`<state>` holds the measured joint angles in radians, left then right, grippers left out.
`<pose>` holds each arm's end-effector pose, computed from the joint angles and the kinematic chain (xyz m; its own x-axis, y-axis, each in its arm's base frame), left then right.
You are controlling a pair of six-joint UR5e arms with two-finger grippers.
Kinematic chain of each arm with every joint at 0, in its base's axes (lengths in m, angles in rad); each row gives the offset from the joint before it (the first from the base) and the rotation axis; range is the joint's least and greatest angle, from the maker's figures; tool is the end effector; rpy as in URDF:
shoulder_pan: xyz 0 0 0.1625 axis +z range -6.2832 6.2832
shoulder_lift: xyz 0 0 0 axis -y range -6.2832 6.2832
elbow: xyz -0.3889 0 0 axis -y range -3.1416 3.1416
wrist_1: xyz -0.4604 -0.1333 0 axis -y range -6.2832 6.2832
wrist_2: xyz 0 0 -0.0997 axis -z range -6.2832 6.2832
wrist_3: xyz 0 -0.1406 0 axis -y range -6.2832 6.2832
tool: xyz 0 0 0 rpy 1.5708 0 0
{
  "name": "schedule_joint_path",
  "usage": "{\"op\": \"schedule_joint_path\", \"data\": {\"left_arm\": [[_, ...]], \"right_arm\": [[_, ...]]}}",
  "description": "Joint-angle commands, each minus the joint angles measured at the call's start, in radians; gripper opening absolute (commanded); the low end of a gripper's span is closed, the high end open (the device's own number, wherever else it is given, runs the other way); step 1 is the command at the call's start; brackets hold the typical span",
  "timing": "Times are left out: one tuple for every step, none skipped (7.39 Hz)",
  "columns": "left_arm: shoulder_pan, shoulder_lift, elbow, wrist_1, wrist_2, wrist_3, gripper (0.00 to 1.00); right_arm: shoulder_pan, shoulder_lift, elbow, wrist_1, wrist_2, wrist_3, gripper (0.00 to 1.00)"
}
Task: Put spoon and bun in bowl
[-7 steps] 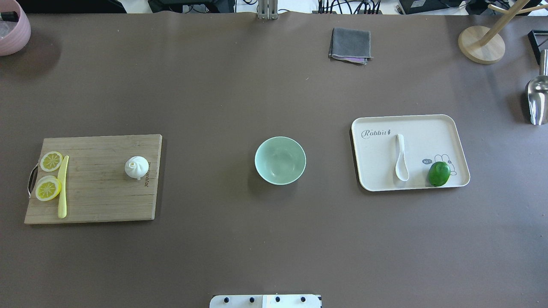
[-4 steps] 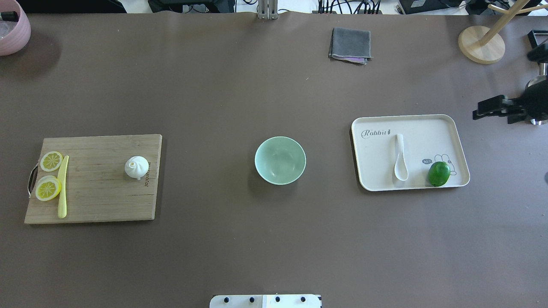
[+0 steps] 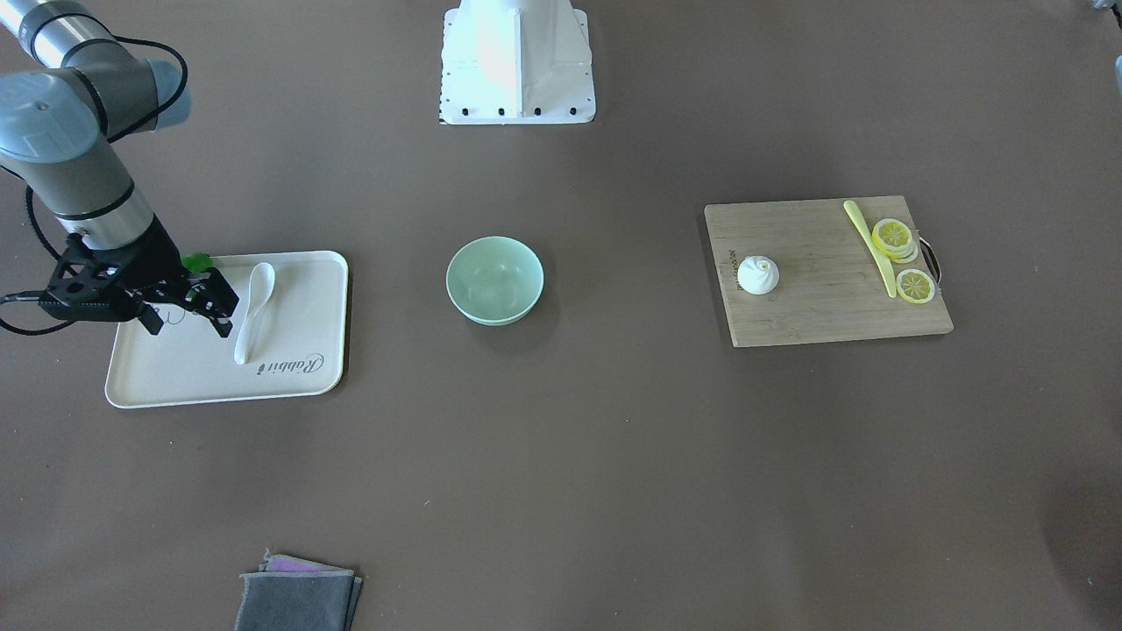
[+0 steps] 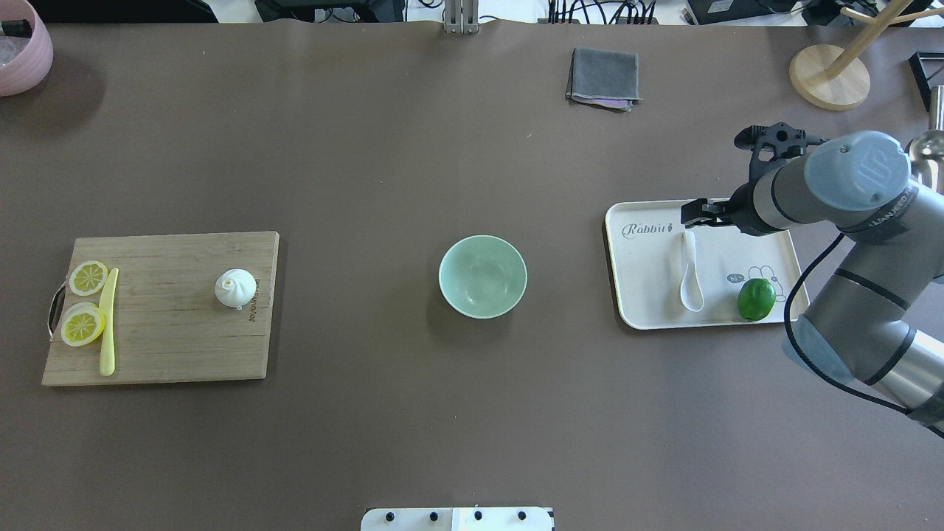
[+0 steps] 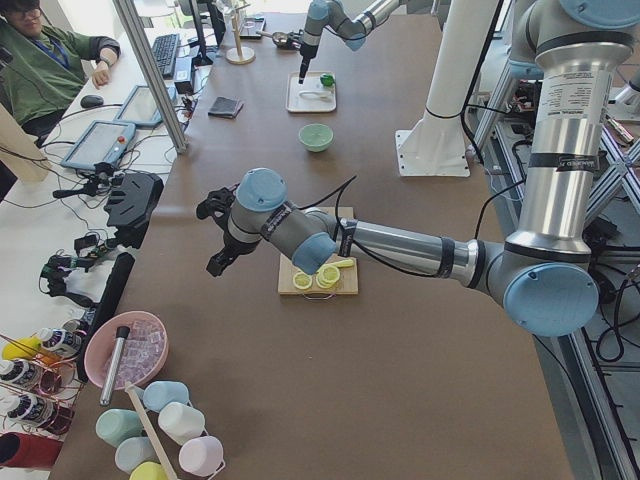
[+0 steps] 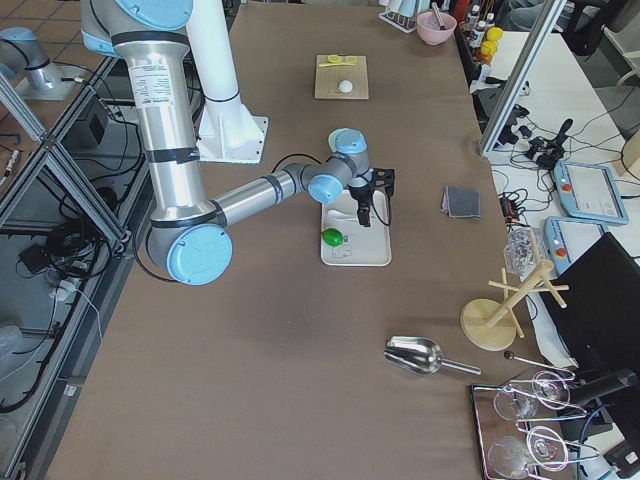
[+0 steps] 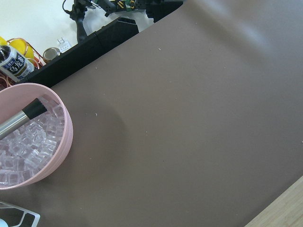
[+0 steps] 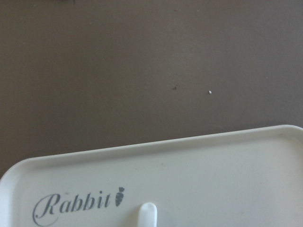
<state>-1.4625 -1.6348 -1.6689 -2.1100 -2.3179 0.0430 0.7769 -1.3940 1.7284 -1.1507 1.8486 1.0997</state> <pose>0.0297 -0.6224 0.4908 0.6778 0.5473 -0.4909 -0.1118 0.7367 0.6669 -0.4103 -0.5363 0.4245 0.7082 0.0842 0.7010 -0.2456 0.9602 0.1328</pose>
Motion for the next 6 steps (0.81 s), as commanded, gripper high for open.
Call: {"op": "schedule_joint_path", "data": {"left_arm": [[0.001,0.003,0.0,-0.002,0.0,0.0,0.98],[0.001,0.003,0.0,-0.002,0.0,0.0,0.98],[0.001,0.003,-0.002,-0.002,-0.002,0.0,0.98],[0.001,0.003,-0.002,-0.002,-0.002,0.0,0.98],[0.001,0.004,-0.002,-0.016,0.0,0.0,0.98],[-0.001,0.004,-0.002,-0.018,0.0,-0.002,0.98]], "right_arm": [[-0.047,0.006,-0.018,0.0,-0.04,0.012,0.78],[-0.062,0.001,-0.018,0.0,-0.042,0.018,0.7],[-0.073,-0.005,-0.016,0.0,-0.042,0.023,0.62],[-0.087,-0.008,-0.015,0.0,-0.043,0.054,0.56],[-0.096,-0.006,-0.015,0.0,-0.049,0.063,0.53],[-0.097,-0.006,-0.015,0.0,-0.049,0.065,0.48]]}}
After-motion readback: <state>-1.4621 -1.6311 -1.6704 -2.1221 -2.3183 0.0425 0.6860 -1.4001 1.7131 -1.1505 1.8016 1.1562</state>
